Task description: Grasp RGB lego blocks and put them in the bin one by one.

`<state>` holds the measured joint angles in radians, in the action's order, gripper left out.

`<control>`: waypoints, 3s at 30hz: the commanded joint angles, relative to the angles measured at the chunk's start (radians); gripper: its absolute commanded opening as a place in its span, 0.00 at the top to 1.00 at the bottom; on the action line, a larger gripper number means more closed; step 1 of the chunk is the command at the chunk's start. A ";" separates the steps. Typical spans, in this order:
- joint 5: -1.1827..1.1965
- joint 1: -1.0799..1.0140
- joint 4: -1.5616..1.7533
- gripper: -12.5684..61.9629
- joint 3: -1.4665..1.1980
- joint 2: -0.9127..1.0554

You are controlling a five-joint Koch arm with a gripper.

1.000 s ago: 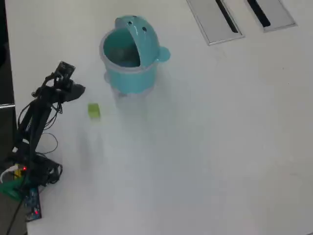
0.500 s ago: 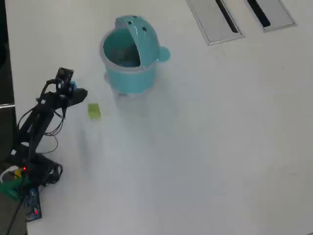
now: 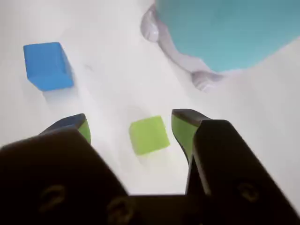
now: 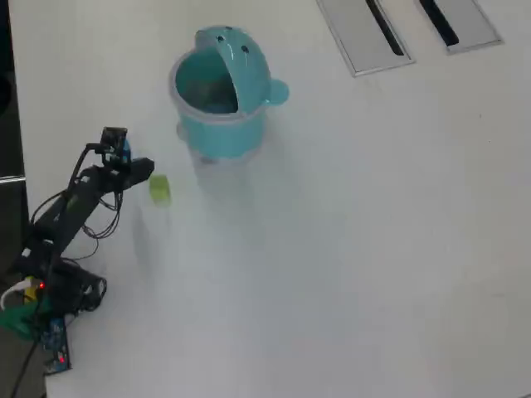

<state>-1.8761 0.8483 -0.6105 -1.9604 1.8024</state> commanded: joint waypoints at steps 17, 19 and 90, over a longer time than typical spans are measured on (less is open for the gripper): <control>-0.057 -0.029 0.202 0.41 -0.078 -0.129; -0.064 -0.044 0.202 0.41 -0.075 -0.138; 0.077 -0.029 0.365 0.63 0.210 -0.051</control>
<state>-1.7963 0.8145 -0.3053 -1.8761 1.7012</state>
